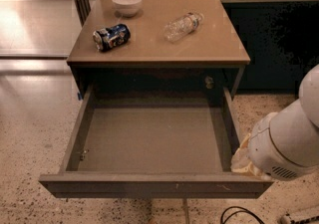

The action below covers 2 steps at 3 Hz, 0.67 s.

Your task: Close top drawer

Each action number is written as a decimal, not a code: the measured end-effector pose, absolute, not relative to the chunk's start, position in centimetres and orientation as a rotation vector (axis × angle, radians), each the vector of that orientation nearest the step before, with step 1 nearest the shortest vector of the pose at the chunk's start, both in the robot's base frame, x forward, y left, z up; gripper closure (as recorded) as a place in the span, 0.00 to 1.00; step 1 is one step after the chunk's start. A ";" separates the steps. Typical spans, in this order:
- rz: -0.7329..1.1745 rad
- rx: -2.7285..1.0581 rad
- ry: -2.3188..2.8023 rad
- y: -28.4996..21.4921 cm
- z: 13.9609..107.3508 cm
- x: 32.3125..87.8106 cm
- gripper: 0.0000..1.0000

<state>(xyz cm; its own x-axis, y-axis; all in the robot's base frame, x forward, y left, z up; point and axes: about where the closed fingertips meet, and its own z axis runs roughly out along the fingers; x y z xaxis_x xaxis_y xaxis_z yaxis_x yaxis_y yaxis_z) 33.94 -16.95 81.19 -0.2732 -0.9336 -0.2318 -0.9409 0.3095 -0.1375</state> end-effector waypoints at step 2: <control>0.095 -1.704 2.248 -16.9 81.0 33.8 1.00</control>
Offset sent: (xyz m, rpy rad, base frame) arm -0.0063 0.0011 -0.0051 0.1846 -0.0538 0.0979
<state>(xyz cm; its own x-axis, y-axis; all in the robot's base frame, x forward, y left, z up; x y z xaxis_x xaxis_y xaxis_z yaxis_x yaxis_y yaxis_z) 33.75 -16.86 81.00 -0.2387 -0.9268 -0.2899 -0.9480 0.2871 -0.1373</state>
